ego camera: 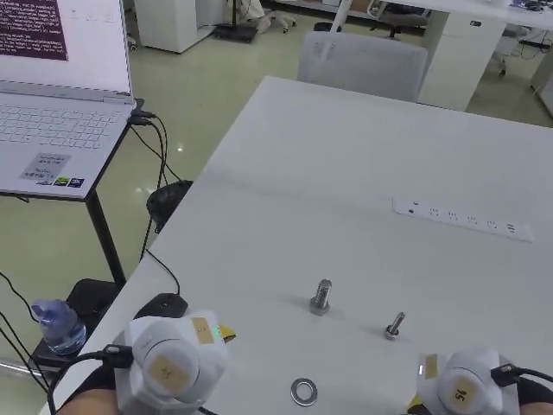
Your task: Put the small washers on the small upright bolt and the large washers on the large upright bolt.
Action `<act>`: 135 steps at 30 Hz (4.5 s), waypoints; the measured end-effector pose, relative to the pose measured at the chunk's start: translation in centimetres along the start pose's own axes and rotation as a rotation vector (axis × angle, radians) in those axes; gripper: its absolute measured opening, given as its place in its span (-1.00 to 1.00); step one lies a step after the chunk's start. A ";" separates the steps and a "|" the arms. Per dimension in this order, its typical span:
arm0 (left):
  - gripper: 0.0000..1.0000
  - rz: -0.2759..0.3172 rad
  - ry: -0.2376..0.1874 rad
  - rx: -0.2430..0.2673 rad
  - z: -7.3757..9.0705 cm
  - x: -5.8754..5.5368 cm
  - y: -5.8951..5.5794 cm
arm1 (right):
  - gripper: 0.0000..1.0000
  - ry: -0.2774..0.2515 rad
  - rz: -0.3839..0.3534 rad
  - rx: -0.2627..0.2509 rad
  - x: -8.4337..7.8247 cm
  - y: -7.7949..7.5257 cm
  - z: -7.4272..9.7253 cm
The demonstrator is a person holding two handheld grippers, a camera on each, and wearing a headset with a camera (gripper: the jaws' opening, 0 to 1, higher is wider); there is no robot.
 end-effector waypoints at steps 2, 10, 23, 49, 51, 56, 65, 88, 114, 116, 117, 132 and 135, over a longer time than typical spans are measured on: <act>0.62 0.001 -0.002 -0.001 0.0 0.0 0.0 | -0.38 -0.001 0.006 0.001 0.0 0.0 0.0; 0.60 0.005 -0.005 -0.002 -0.1 0.0 -0.1 | -0.43 0.039 0.008 -0.004 0.4 0.1 -0.1; 0.56 0.009 -0.008 -0.002 -0.2 0.2 -0.3 | -0.53 0.125 0.058 0.003 0.7 0.1 -0.2; 0.52 0.005 -0.007 0.000 -0.1 0.5 -0.1 | -0.58 0.094 0.001 0.023 1.2 -1.2 1.0; 0.52 0.004 -0.011 0.000 -0.1 0.6 -0.1 | -0.58 0.096 -0.001 0.021 1.3 -1.4 1.3; 0.53 0.002 -0.010 0.001 -0.1 0.6 0.0 | -0.58 0.098 -0.005 0.026 2.0 -2.0 2.5; 0.56 0.002 -0.011 0.007 0.0 0.4 0.2 | -0.58 0.083 -0.013 0.005 4.1 -3.8 4.6; 0.54 -0.001 -0.007 0.005 -0.1 0.3 0.2 | -0.57 0.059 0.005 0.000 8.9 -7.9 6.9; 0.53 0.014 -0.009 0.000 -0.3 0.0 0.1 | -0.57 0.045 0.035 -0.003 13.8 -11.0 5.0; 0.53 0.015 -0.009 0.000 -0.3 -0.1 0.1 | -0.57 0.044 0.036 -0.002 14.0 -11.2 4.8; 0.53 0.015 -0.008 0.000 -0.3 -0.1 0.1 | -0.57 0.044 0.037 -0.001 14.1 -11.3 4.7; 0.53 0.021 -0.006 -0.003 -0.6 -0.4 0.1 | -0.57 0.028 0.044 -0.002 16.3 -12.2 3.1; 0.53 0.023 -0.005 -0.006 -0.7 -0.5 0.1 | -0.57 0.027 0.047 -0.003 16.8 -12.3 2.7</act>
Point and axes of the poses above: the centre of the closed fingertips' face, and the gripper's own axes: z roughly backward along the fingers, y roughly to its left, x roughly out of its top, the point moved 5 cm from there along z, roughly backward along the fingers, and after that the axes turned 4 degrees about -x, right-handed, at the moved point
